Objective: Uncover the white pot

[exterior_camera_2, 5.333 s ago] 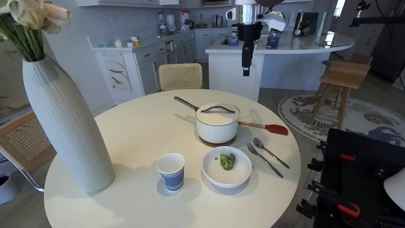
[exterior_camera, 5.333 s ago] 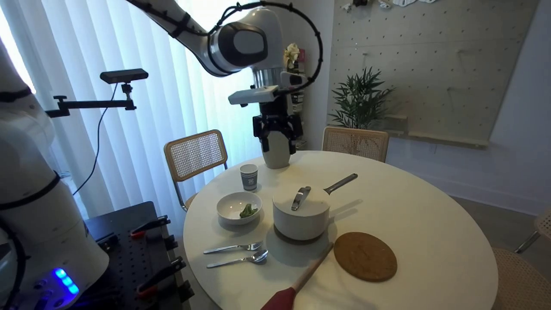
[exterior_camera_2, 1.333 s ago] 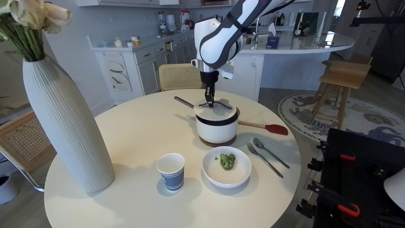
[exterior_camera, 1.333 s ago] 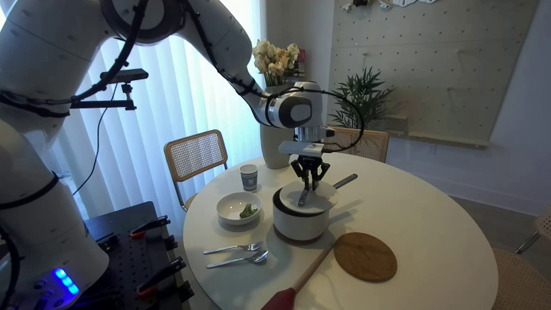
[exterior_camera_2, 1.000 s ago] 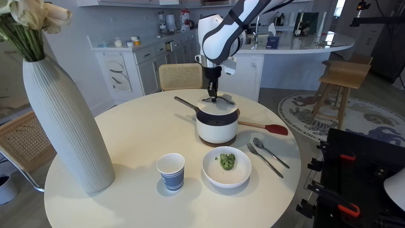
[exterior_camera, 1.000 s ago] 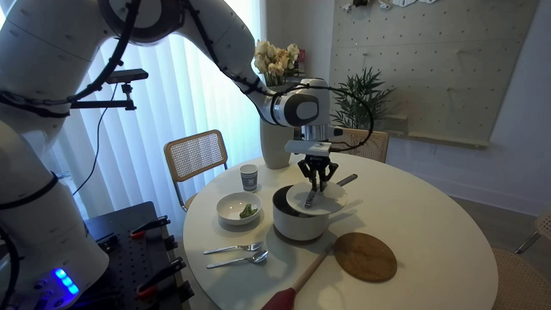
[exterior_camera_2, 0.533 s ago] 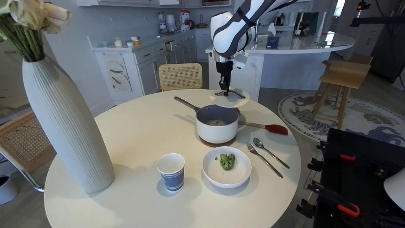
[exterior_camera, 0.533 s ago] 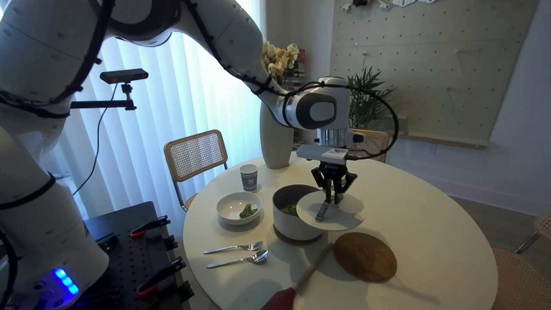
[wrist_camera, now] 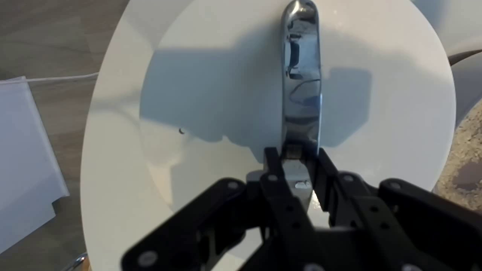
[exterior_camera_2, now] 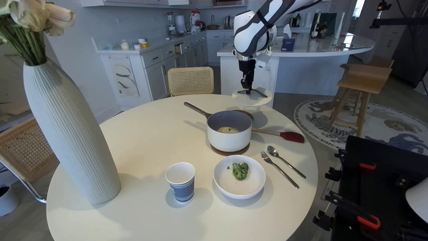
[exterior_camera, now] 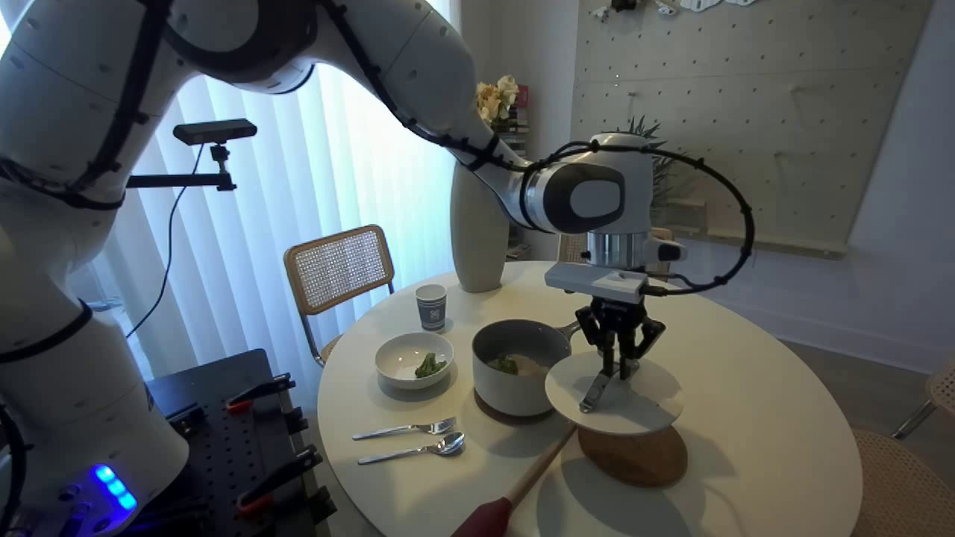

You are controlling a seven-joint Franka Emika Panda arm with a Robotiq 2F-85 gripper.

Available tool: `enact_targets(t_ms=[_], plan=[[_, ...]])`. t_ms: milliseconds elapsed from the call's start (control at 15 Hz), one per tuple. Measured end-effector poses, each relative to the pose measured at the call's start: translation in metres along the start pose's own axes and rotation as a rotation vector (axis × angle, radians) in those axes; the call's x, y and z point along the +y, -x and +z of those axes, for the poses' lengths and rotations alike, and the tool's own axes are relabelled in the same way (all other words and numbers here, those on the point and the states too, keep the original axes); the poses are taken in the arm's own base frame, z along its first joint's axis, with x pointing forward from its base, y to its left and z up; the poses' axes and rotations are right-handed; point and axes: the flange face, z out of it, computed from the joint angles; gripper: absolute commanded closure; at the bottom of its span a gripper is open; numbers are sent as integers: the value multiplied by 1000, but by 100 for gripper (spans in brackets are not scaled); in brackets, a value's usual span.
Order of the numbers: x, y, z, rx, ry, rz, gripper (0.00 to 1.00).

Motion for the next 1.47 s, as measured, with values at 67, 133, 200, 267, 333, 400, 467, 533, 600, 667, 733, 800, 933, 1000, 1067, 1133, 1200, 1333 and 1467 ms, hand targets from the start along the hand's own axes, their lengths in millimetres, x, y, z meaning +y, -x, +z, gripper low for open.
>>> enact_targets(t_ms=[67, 133, 200, 267, 333, 400, 467, 533, 600, 667, 733, 800, 933, 1000, 1067, 1133, 1200, 1333, 1467], plan=[[5, 0, 5, -5, 1, 9, 94], [9, -1, 10, -8, 0, 14, 94], [12, -2, 16, -10, -1, 20, 94], [15, -3, 23, -11, -5, 31, 94], [17, -5, 29, -11, -9, 52, 94], [18, -8, 36, -12, -11, 75, 94], [19, -11, 43, -12, -13, 96, 94], [19, -14, 50, -13, -15, 116, 94], [19, -17, 56, -12, -16, 135, 94], [19, -21, 61, -11, -18, 152, 94], [19, -25, 67, -9, -19, 167, 94], [19, -28, 73, -7, -20, 181, 94], [18, -35, 83, -1, -23, 200, 94], [18, -38, 88, 2, -24, 204, 94], [17, -42, 92, 6, -27, 205, 94], [16, -45, 96, 11, -31, 207, 94], [15, -49, 99, 16, -34, 208, 94], [12, -56, 104, 26, -42, 210, 94], [11, -62, 108, 34, -43, 207, 94]])
